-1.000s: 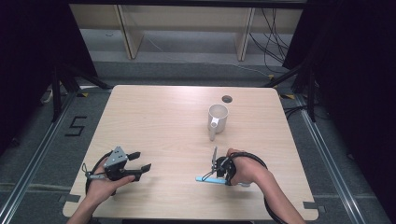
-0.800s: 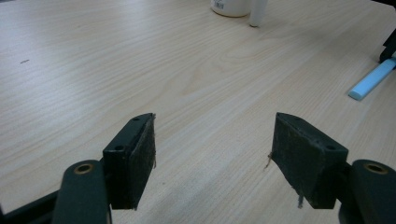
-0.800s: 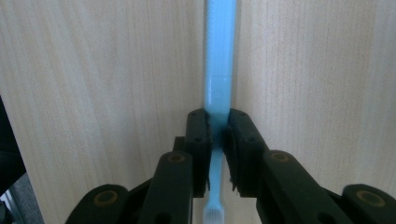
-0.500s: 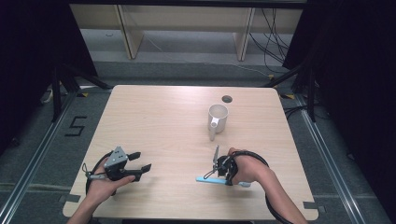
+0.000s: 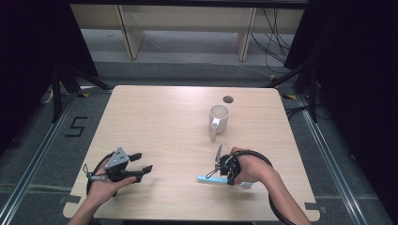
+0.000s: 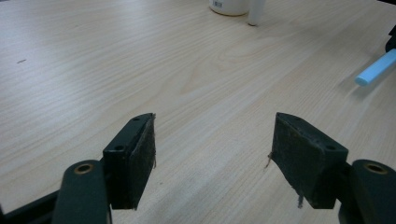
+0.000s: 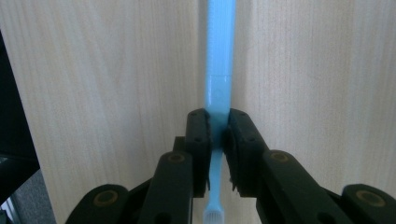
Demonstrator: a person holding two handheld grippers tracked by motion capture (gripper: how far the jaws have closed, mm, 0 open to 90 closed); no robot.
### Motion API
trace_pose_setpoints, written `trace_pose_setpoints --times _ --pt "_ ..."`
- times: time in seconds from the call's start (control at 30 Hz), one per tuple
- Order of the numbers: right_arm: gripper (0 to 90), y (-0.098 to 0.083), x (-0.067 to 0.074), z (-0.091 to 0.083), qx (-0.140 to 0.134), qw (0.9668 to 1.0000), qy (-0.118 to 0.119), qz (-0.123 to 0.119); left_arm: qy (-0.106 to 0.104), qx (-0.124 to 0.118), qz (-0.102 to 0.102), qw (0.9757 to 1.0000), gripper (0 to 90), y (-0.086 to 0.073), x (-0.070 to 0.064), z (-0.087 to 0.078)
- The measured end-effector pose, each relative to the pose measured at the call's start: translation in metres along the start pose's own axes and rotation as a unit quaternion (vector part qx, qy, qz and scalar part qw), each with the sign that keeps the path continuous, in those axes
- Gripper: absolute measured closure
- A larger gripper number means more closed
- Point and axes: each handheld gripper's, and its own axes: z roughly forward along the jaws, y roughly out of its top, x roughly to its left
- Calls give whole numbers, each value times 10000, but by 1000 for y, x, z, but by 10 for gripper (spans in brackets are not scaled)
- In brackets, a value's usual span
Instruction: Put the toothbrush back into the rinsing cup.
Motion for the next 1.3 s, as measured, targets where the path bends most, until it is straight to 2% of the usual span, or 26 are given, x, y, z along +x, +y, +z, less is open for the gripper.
trace_pose_setpoints --times 0.13,0.17,0.27,0.3,0.43,0.5,0.57,0.63,0.73,0.9,0.97,1.0,1.03,1.07,1.13,1.17,1.2,1.23,1.27,1.3 --pt "798 -1 2 -2 53 9999 20 111 -77 -17 50 10000 299 1 -4 1" --pt "798 -1 1 -2 -3 10000 2 -12 -103 -8 82 9999 300 2 -5 2" --pt "798 -1 1 -1 -38 10000 -14 -84 -148 -9 112 9998 299 2 -8 3" --pt "798 0 2 -4 -15 10000 -28 12 -154 -3 154 9998 299 3 -9 3" --pt "798 0 3 -9 -43 10000 -84 14 -198 -14 173 9997 299 5 -12 3" --pt "798 0 4 -11 4 9999 -75 92 -212 -31 197 9996 298 6 -14 4" --pt "798 1 5 -13 4 9999 -97 50 -213 -10 253 9995 299 8 -16 3" --pt "798 3 5 -15 -56 9999 -100 -96 -281 -17 281 9992 298 9 -19 4" --pt "798 5 7 -17 17 10000 -97 10 -340 -36 349 9988 298 11 -21 4" --pt "798 7 7 -19 2 9999 -98 -96 -390 -7 447 9982 298 15 -27 5" --pt "798 8 8 -20 36 9999 -110 -48 -456 1 501 9977 299 18 -30 6" --pt "799 9 7 -21 -15 9998 -120 -129 -499 -30 514 9974 299 20 -33 8" --pt "798 10 8 -22 17 9999 -117 -110 -604 -31 562 9966 298 23 -36 10" --pt "798 10 8 -22 17 9999 -117 -110 -604 -31 562 9966 298 23 -36 10" --pt "798 13 6 -23 -15 9992 -132 -377 -695 -23 673 9953 299 30 -43 13" --pt "798 13 6 -23 -15 9992 -132 -377 -695 -23 673 9953 299 30 -43 13" --pt "798 14 8 -25 49 9998 -103 -173 -738 -34 725 9946 299 32 -45 14" --pt "798 14 8 -25 49 9998 -103 -173 -769 -25 753 9942 299 35 -48 15" --pt "798 17 8 -26 38 9997 -97 -236 -870 -45 835 9927 299 40 -53 18" --pt "798 18 8 -27 41 9995 -110 -298 -870 -45 835 9927 299 40 -53 18"
